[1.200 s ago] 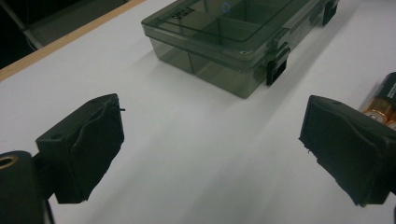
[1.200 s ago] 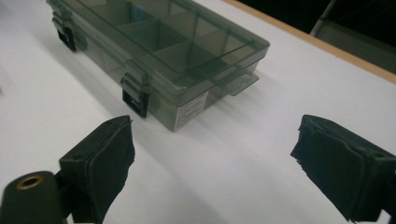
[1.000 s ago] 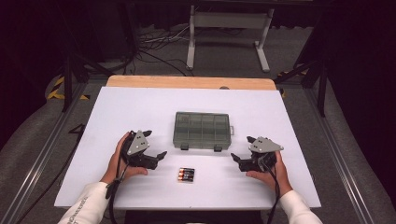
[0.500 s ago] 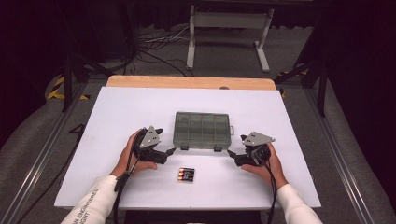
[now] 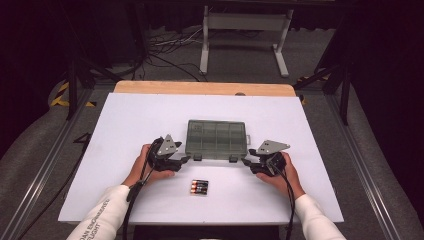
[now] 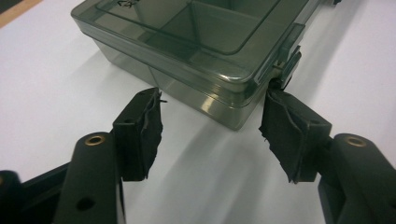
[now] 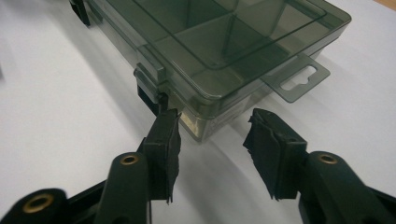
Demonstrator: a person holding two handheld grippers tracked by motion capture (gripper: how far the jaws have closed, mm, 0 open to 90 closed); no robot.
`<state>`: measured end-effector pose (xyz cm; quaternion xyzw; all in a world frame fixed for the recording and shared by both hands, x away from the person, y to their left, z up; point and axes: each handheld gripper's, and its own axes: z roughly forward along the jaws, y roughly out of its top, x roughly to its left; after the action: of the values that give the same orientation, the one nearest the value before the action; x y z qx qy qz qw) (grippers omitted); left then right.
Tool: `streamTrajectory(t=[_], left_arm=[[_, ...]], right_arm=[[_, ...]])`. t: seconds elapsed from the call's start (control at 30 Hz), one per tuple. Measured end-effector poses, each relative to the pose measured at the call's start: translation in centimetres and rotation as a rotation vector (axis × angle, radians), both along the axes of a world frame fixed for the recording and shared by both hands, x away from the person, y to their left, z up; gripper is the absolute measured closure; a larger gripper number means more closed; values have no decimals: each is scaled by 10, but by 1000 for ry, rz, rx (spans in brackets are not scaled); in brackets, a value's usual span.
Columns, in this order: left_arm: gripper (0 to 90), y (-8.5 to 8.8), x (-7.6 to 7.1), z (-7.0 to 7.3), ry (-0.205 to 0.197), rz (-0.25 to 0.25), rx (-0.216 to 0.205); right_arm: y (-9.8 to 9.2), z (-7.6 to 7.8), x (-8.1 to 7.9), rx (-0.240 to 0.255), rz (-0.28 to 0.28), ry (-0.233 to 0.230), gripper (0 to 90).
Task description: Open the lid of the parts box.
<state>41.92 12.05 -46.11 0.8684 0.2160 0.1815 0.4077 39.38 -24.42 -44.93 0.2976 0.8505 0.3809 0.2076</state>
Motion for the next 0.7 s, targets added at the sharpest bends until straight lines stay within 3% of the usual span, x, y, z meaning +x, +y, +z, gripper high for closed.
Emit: streamTrajectory(t=[0.37, 0.7], left_arm=[[535, -7, 3, -1, 30, -31, 36], [558, -8, 3, -2, 41, -30, 52]], right_arm=[[-1, 2, 1, 48, 20, 20, 598], [-1, 3, 1, 55, 11, 22, 632]])
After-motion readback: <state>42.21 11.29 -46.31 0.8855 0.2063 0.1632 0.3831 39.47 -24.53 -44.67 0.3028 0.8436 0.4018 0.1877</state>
